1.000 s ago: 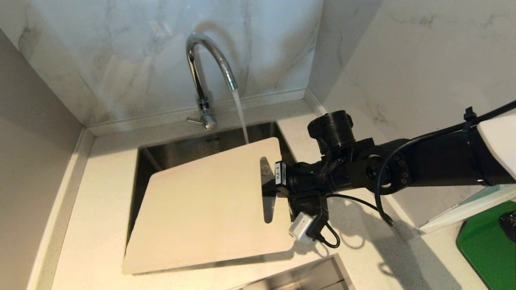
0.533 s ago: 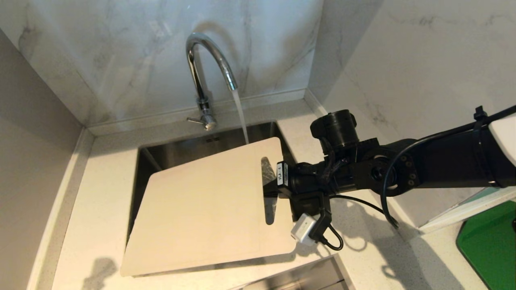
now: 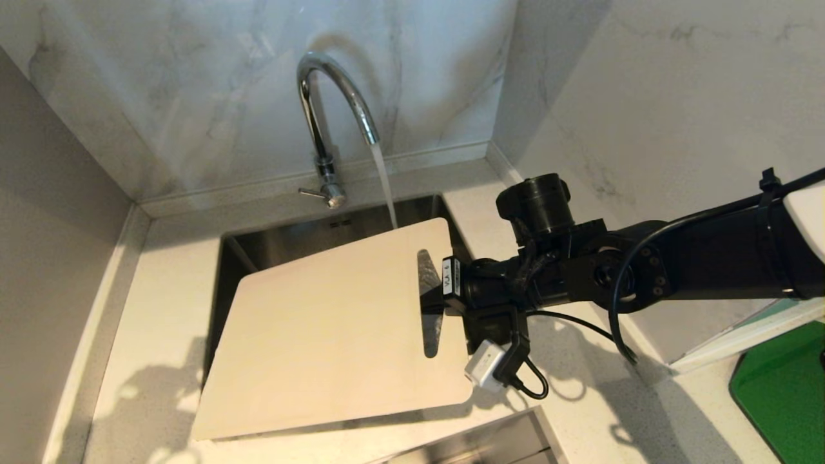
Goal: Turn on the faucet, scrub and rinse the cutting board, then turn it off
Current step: Put down the cutting board
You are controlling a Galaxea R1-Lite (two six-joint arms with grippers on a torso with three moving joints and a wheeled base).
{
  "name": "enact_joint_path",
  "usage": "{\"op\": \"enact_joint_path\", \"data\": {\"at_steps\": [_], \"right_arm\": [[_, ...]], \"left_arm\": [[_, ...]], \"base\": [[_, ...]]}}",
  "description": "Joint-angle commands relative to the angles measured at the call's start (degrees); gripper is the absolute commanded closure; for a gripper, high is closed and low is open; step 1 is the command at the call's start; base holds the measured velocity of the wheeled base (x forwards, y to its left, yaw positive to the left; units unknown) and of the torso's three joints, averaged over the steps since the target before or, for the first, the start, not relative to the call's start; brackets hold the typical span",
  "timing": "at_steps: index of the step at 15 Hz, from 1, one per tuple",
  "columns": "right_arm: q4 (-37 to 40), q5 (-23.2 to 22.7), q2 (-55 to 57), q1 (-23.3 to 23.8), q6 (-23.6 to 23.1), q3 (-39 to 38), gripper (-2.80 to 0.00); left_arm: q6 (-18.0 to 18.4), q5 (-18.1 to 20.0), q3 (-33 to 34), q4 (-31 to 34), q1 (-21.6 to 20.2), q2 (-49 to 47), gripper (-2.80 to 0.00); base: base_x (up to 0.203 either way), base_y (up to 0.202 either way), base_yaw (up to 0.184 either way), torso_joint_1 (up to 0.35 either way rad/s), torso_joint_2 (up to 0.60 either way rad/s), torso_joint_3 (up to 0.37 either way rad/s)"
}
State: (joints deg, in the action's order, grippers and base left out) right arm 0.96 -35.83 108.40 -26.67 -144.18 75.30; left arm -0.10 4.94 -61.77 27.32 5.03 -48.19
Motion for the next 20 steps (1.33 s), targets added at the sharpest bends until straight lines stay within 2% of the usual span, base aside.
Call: {"op": "enact_joint_path", "data": {"at_steps": [1,3,6,7,9,14,18,20], "right_arm": [[0.00,-0.21,0.60,0.03,-0.84,0.20,0.00],[-0.08,-0.21,0.94,0.04,-0.75,0.53,0.00],[-0.08,-0.21,0.94,0.04,-0.75,0.64,0.00],[-0.17,-0.21,0.94,0.04,-0.38,0.64,0.00],[-0.17,-0.21,1.13,0.04,-0.14,0.65,0.00],[-0.17,-0.12,1.29,0.04,-0.05,0.81,0.00],[-0.17,-0.12,1.38,0.04,0.30,1.25,0.00],[-0.17,-0.12,1.38,0.04,0.30,1.34,0.00]], "left_arm": [[-0.05,-2.29,-2.14,0.28,2.35,-4.69,0.00],[-0.16,-6.09,-2.89,0.20,5.77,-6.13,0.00],[-0.47,-14.85,-3.28,-0.72,11.96,-6.78,0.00],[-2.06,-16.32,-3.03,-1.10,12.53,-6.87,0.00],[-4.03,-16.45,-2.92,-1.13,12.65,-6.83,0.00],[-4.04,-16.95,-2.66,-1.14,16.33,-7.96,0.00],[-4.33,-25.96,-1.36,-1.30,16.29,-10.15,0.00],[-5.15,-26.38,-1.50,-1.39,15.99,-10.09,0.00]], "base": [[0.000,0.000,0.000,0.000,0.00,0.000],[0.000,0.000,0.000,0.000,0.00,0.000],[0.000,0.000,0.000,0.000,0.00,0.000],[0.000,0.000,0.000,0.000,0.00,0.000],[0.000,0.000,0.000,0.000,0.00,0.000],[0.000,0.000,0.000,0.000,0.00,0.000],[0.000,0.000,0.000,0.000,0.00,0.000],[0.000,0.000,0.000,0.000,0.00,0.000]]}}
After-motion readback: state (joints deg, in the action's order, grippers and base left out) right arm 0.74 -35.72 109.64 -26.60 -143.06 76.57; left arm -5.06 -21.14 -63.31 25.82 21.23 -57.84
